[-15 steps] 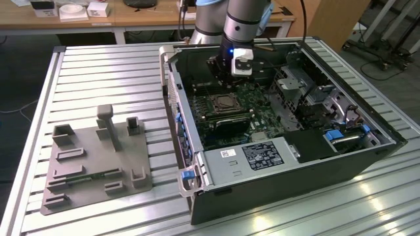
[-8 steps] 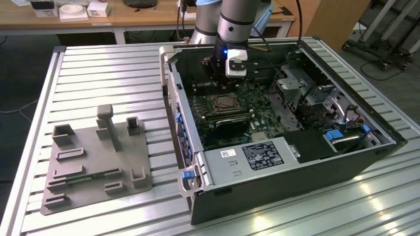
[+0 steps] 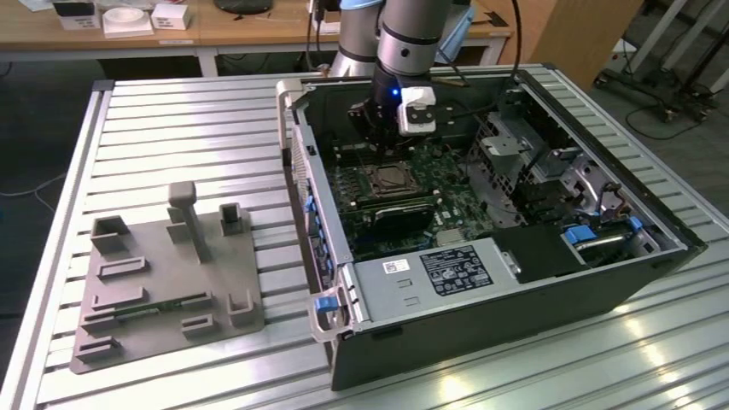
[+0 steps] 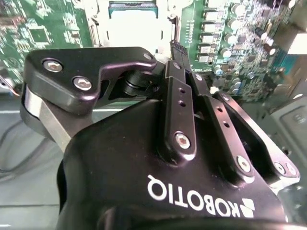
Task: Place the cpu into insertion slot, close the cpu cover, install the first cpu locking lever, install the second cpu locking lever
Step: 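Install the first cpu locking lever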
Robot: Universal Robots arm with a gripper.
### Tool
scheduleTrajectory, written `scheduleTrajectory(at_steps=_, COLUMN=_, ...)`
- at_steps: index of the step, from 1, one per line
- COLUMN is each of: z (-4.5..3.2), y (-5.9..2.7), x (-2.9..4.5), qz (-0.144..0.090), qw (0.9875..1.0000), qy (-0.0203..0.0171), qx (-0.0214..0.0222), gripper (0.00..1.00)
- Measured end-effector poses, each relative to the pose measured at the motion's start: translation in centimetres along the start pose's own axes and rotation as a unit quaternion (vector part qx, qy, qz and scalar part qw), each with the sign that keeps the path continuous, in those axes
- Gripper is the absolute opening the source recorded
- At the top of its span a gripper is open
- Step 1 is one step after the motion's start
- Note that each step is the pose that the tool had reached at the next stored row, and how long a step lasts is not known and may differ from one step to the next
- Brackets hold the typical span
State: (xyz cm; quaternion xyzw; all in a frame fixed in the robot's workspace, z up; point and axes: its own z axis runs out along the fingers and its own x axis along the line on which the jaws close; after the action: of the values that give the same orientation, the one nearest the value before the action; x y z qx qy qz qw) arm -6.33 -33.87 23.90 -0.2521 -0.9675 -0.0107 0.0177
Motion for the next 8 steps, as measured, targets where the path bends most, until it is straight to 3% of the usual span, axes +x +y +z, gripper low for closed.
scheduleTrajectory(at_steps=5, z=0.07, y=0.00, x=0.00, qz=-0.045, qw=0.9990, qy=0.0005, qx=0.0019, gripper=0.11)
scheduleTrajectory(at_steps=8, z=0.07, y=0.00, x=0.00, qz=-0.059, qw=0.9983, qy=0.0006, qx=0.0022, gripper=0.11)
